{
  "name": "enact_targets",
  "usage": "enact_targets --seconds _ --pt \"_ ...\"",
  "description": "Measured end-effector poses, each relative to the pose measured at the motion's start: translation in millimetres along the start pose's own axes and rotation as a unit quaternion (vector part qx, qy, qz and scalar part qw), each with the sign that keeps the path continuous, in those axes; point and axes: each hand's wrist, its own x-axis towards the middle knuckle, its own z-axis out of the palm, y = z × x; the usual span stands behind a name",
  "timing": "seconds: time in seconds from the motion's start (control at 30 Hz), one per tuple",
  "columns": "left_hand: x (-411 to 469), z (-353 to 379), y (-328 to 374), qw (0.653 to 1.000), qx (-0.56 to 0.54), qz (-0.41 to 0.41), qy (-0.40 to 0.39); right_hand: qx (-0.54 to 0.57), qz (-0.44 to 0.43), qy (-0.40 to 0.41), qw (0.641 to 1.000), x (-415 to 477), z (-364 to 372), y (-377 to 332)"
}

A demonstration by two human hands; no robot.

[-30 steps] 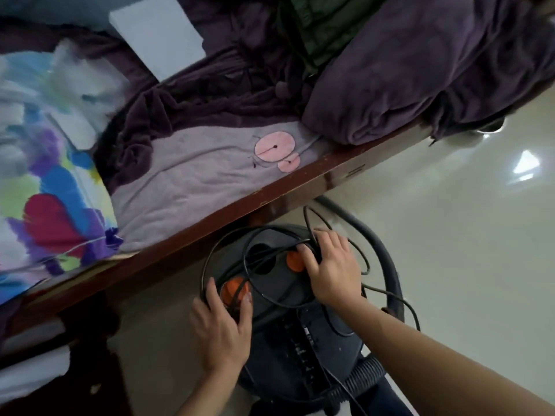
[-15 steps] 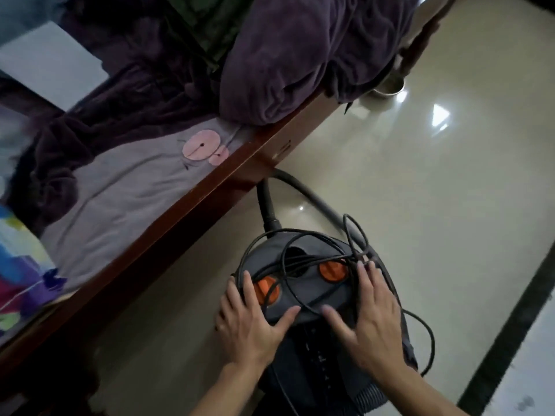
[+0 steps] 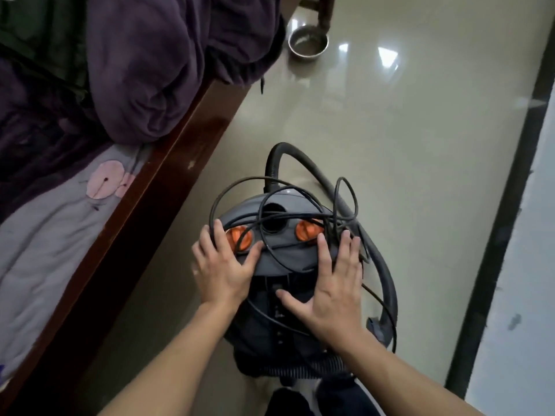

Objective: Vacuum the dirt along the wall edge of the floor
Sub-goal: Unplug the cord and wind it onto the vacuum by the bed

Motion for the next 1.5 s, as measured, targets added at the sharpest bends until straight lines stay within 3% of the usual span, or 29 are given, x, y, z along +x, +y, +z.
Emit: enact_targets --seconds 0.47,0.73,1.13,1.33,1.5 --pt "123.9 6.8 160.7 0.992 0.013 0.123 -0.004 0.031 0.025 0.036 0.999 171.3 -80.1 83.6" --pt "208.6 11.0 274.8 0.986 0.045 0.161 0.003 0.085 0.093 0.062 0.990 278.1 -126.1 122.6" --pt "363.2 14.1 449.3 0.964 0.022 0.264 -0.008 0.103 0.224 0.207 0.947 452.0 -186.6 164.0" --pt "446.0 15.5 549.9 0.950 0.056 0.307 -0.016 0.096 0.274 0.215 0.932 550.6 -228.6 191.1" --pt "511.2 13.6 617.5 0.952 0.076 0.297 -0.006 0.087 0.258 0.208 0.940 639.5 -262.7 218.2"
